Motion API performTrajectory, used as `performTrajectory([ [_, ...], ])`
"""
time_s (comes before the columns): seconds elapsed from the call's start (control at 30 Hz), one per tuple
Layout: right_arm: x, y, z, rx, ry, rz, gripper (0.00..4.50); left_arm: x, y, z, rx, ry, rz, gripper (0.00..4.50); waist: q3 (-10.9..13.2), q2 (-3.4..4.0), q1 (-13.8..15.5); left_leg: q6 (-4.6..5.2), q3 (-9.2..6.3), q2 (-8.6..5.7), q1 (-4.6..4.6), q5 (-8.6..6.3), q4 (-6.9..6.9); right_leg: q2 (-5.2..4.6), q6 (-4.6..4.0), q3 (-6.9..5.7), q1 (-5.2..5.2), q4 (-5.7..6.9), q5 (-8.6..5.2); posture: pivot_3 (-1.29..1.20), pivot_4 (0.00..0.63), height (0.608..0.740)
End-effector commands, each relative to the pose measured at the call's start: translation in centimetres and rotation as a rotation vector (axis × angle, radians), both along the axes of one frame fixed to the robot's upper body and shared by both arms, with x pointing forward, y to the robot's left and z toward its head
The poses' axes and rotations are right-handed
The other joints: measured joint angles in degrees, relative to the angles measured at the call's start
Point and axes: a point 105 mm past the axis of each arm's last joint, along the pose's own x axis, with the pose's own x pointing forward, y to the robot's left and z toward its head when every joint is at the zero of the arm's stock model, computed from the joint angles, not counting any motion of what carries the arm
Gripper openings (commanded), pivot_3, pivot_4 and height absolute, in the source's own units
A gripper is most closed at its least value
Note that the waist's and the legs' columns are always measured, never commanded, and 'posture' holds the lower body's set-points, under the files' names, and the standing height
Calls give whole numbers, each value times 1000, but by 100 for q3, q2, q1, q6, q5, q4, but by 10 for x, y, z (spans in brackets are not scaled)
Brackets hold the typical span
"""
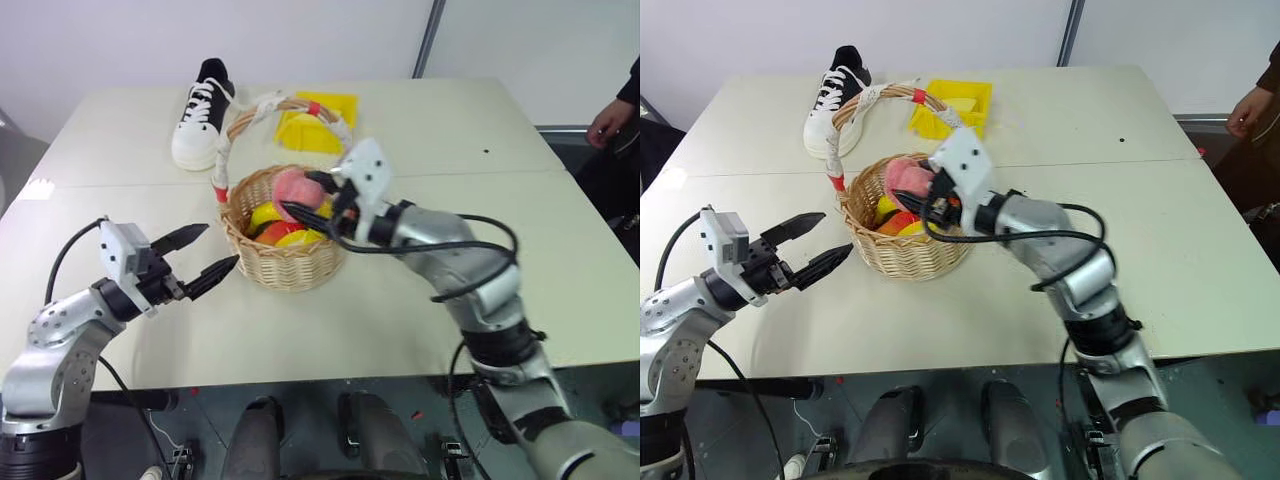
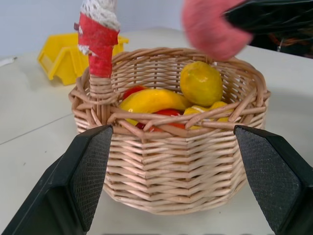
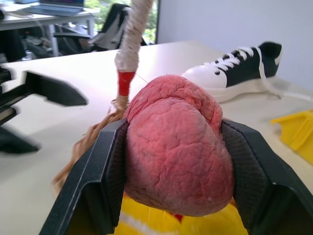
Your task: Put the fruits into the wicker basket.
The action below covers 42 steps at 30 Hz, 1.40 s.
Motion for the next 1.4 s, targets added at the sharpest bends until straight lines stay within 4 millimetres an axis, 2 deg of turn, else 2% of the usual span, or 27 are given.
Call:
performTrajectory([
  [0.03,-4,4,14,22,-77,20,4318,-3,-6,11,5,-60,-9,4234,0,0,15,0,1,0,-1,0,0,0,1,0,-1,0,1,0,150,740],
  [0.17,-23,-9,33,71,-178,99,4426,-4,-9,12,-11,-70,-9,4234,0,0,56,0,0,0,-1,0,0,1,1,0,-2,0,1,0,150,740],
  [0.27,-44,-36,27,123,-134,174,4426,-8,-18,8,-28,-69,-30,4234,-3,-4,124,1,-1,1,-1,-1,-1,0,6,-3,0,-3,-2,0,150,740],
  [0.33,-46,-51,21,146,-96,151,4426,-10,-22,6,-35,-72,-39,4234,-3,-4,107,1,1,0,0,-1,-1,-2,6,-3,5,-8,-3,0,150,740],
  [0.43,-31,-74,14,170,-85,5,4426,-9,-30,8,-46,-90,-53,4234,-3,-4,60,1,4,2,7,-1,0,2,-20,1,5,-5,-7,0,150,740],
  [0.5,-13,-82,13,204,-80,-97,4426,-8,-41,12,-61,-103,-84,4234,-3,-4,56,1,5,5,15,-1,-1,8,-29,2,5,-1,-1,0,150,740],
  [0.67,18,-73,3,244,-50,-181,4426,-7,-50,13,-82,-105,-111,4234,-3,-3,45,1,2,8,25,0,-4,18,-39,4,8,2,6,0,150,740],
  [0.8,38,-71,0,271,-36,-237,4426,-9,-53,12,-85,-103,-116,4234,-3,-3,64,1,1,7,16,0,-7,17,-9,4,5,1,10,0,150,740],
  [0.9,41,-72,5,347,-16,-232,3589,-13,-52,12,-85,-104,-104,4234,-3,-3,77,1,1,6,9,0,-7,15,-5,3,1,-2,8,0,150,740],
  [1.07,35,-73,11,362,-46,-213,1035,-14,-53,11,-86,-102,-99,4234,-3,-2,82,1,0,6,6,0,-4,14,-8,3,0,-2,6,0,150,740],
  [1.13,33,-79,14,359,-63,-223,142,-13,-55,10,-86,-102,-101,4234,-3,-2,79,1,0,6,7,0,-4,14,-15,3,0,-2,3,0,150,740],
  [1.17,33,-84,17,358,-78,-236,142,-13,-56,10,-87,-103,-103,4234,-2,-1,80,1,0,6,7,0,-4,14,-21,3,0,-2,-1,0,150,740],
  [1.27,35,-121,31,356,-156,-371,142,-11,-58,11,-90,-108,-110,4234,-1,0,90,1,0,5,5,0,-5,14,-18,3,-1,-2,0,0,150,740],
  [1.4,41,-195,48,311,-260,-659,142,-7,-57,11,-89,-110,-112,4234,-1,0,118,1,0,0,-2,0,-2,8,-14,3,-2,-8,2,0,150,740],
])
